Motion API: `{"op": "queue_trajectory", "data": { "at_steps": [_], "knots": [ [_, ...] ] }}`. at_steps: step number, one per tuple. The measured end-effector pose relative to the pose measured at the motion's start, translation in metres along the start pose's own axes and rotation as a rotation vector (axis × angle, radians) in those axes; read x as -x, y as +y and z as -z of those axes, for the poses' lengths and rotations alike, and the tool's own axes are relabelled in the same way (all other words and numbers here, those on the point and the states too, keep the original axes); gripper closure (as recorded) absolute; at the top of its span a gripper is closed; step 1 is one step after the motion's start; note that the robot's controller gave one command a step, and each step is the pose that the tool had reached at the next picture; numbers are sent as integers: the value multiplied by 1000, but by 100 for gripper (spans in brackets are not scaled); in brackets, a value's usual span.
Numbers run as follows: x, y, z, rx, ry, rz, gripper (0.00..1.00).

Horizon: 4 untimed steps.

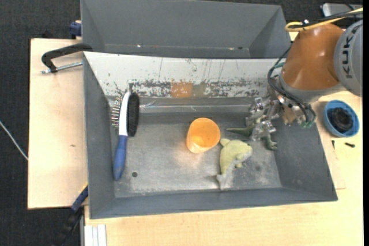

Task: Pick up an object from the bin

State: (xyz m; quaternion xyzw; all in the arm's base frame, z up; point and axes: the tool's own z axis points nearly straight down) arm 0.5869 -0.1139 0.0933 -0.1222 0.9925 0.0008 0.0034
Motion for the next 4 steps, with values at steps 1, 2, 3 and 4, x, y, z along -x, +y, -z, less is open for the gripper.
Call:
{"op": "queue_trajectory", "data": {
  "at_steps": [1,2,3,4],
  "knots": [
    [9,3,170,-7,-9,172,100],
    [-9,30,34,5,12,121,100],
    [-7,29,39,0,3,121,0],
    [0,43,-23,1,2,55,0]
  ]
}}
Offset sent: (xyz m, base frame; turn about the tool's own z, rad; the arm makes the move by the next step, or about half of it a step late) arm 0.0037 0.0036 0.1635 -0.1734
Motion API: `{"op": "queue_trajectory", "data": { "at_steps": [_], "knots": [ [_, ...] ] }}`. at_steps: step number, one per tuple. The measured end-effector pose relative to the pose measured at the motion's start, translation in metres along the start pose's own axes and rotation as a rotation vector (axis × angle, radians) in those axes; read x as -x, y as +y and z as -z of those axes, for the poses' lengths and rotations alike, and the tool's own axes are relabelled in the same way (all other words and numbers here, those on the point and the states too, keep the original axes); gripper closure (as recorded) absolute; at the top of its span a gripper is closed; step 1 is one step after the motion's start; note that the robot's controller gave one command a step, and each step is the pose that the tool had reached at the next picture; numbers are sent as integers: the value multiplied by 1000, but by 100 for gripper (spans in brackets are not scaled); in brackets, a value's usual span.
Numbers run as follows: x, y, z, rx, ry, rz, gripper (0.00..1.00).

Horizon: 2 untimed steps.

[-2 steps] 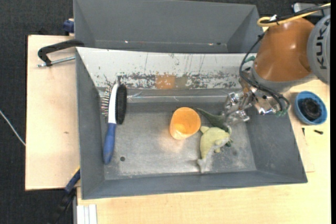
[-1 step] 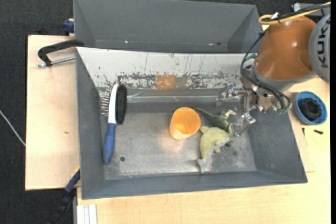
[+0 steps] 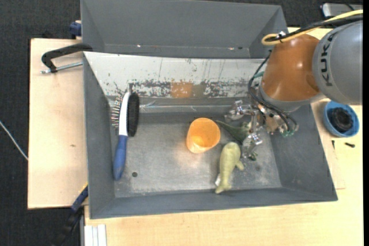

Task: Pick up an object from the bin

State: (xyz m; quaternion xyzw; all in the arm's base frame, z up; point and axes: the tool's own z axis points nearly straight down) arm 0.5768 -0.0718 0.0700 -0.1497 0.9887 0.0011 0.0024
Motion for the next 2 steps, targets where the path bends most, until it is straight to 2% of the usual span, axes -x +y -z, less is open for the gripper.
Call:
{"op": "queue_trajectory", "data": {
  "at_steps": [1,2],
  "knots": [
    [0,-1,2,-3,-2,1,100],
    [-4,-22,158,-8,-8,191,100]
  ]
}}
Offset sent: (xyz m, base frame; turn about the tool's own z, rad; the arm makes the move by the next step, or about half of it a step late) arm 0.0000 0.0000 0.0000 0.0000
